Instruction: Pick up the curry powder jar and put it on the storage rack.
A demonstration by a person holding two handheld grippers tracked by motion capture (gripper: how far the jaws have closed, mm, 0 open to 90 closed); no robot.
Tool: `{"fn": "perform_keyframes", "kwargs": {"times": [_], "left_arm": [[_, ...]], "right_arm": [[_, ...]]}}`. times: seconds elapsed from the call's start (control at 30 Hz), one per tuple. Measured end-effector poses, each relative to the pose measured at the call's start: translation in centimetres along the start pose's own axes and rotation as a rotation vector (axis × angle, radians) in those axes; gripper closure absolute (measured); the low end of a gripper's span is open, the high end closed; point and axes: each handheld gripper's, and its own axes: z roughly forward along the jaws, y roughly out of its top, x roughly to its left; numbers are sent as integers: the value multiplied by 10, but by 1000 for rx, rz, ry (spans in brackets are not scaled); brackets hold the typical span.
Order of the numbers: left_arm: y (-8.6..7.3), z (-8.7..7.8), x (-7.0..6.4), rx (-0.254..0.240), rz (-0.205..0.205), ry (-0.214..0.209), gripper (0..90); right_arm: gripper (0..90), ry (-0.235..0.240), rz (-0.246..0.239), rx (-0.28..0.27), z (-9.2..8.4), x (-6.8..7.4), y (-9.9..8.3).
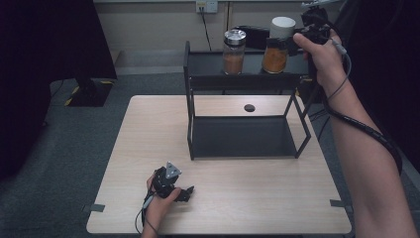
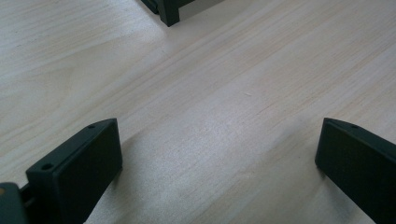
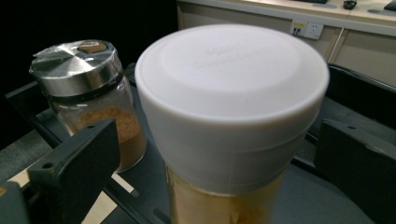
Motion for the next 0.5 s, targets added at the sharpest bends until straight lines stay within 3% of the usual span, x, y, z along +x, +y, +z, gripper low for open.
{"fn": "perform_keyframes", "kwargs": {"times": [0.5], "left_arm": [[0, 0, 0, -1, -1, 0, 0]], "right_arm": [[1, 22, -9, 9, -9, 4, -14]]}}
